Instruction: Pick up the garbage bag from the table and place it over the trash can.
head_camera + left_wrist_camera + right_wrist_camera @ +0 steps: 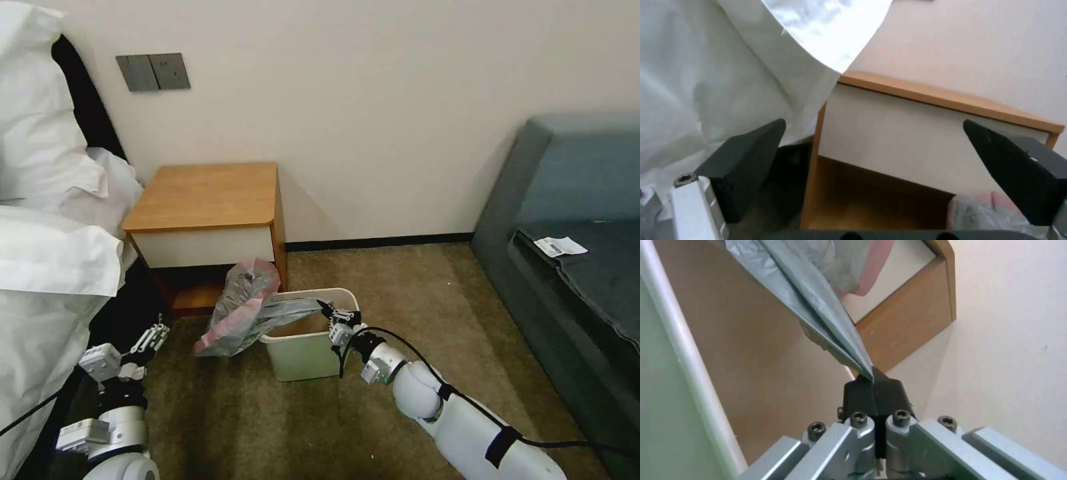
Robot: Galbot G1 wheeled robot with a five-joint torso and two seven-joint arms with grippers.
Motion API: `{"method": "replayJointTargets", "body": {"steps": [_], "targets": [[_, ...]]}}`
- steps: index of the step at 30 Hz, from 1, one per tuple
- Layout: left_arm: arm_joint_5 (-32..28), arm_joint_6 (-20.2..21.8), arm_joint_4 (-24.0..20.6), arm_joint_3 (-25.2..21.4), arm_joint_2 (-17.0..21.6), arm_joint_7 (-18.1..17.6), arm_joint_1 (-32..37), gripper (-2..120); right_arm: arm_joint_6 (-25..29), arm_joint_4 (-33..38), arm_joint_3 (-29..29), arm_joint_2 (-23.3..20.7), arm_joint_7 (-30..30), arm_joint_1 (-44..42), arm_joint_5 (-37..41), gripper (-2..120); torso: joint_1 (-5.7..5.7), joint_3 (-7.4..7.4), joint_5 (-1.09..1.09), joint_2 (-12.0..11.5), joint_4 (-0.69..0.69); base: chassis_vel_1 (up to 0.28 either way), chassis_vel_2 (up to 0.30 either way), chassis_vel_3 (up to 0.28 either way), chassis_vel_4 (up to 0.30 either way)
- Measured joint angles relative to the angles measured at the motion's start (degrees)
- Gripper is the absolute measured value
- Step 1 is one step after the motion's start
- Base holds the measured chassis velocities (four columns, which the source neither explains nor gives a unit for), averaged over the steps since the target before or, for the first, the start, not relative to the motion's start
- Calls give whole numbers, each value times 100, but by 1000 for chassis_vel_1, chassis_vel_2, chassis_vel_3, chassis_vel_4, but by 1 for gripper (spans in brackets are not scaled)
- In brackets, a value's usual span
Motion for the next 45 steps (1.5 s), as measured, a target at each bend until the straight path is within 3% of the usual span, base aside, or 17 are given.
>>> {"method": "replayJointTargets", "body": {"steps": [9, 13, 18, 20, 30, 33, 45], "targets": [[20, 84, -1, 42, 38, -5, -92, 99, 38, 182, 32, -135, -149, -104, 44, 4, 0, 1, 0, -1, 0, 0, 0, 0, 0], [33, 132, -21, 62, 58, -5, -116, 99, 21, 460, 87, -298, -316, -178, 222, 23, 0, 1, 1, -1, -1, 0, 0, 0, 0], [52, 160, -22, 76, 66, -5, -132, 100, -48, 732, 159, -475, -579, -196, 504, 37, 0, 1, 1, -1, 0, 0, 0, 0, 0], [66, 180, -30, 84, 63, -5, -146, 100, -100, 922, 232, -639, -794, -203, 652, 48, 0, 1, 1, -1, 0, 0, 0, 0, 0], [97, 282, -95, 121, 57, -5, -183, 99, -130, 1199, 607, -1052, -1229, -284, 991, 80, 0, 1, 1, -1, -1, 0, 0, 0, 0], [102, 324, -140, 146, 62, -5, -186, 99, -112, 1273, 793, -1239, -1327, -372, 1153, 95, 0, 0, 1, -1, -1, 0, 0, 0, 0], [122, 371, -239, 167, 73, -5, -182, 100, -13, 1439, 1460, -1539, -1431, -685, 1381, 100, 0, 0, 0, -1, 0, 0, 0, 0, 0]]}}
